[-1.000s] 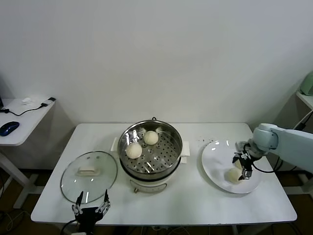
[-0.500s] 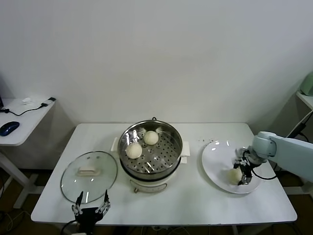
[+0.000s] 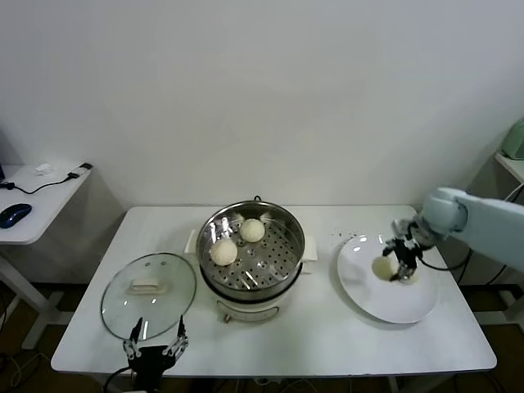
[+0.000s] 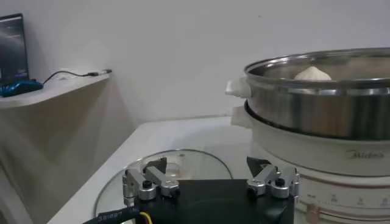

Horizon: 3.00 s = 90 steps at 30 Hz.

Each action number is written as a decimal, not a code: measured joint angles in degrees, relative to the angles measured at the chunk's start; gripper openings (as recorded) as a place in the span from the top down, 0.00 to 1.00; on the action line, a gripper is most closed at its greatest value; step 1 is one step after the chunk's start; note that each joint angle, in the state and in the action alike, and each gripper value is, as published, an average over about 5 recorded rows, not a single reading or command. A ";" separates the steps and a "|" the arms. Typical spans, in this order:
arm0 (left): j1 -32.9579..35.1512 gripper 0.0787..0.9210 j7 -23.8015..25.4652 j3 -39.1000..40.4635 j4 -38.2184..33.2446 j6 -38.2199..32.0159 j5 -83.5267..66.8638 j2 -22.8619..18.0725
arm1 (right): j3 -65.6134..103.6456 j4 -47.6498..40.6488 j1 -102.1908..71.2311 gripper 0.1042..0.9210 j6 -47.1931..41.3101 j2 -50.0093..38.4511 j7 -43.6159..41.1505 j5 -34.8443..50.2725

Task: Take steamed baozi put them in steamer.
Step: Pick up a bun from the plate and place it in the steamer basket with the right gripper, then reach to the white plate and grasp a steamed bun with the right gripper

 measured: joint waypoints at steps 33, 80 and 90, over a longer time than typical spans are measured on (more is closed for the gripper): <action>0.39 0.12 -0.30 -1.00 -0.18 -0.52 -0.56 0.03 | 0.07 2.77 3.33 0.31 31.28 36.02 -1.75 -11.72; 0.10 0.12 -0.13 -0.74 -0.56 -0.76 -0.39 -0.42 | -6.27 -11.46 9.86 0.12 15.88 15.53 -5.86 3.30; 0.23 0.12 0.66 -0.72 0.00 -0.45 0.60 -1.28 | -2.23 -14.64 -1.09 0.12 8.07 2.88 -4.11 -3.03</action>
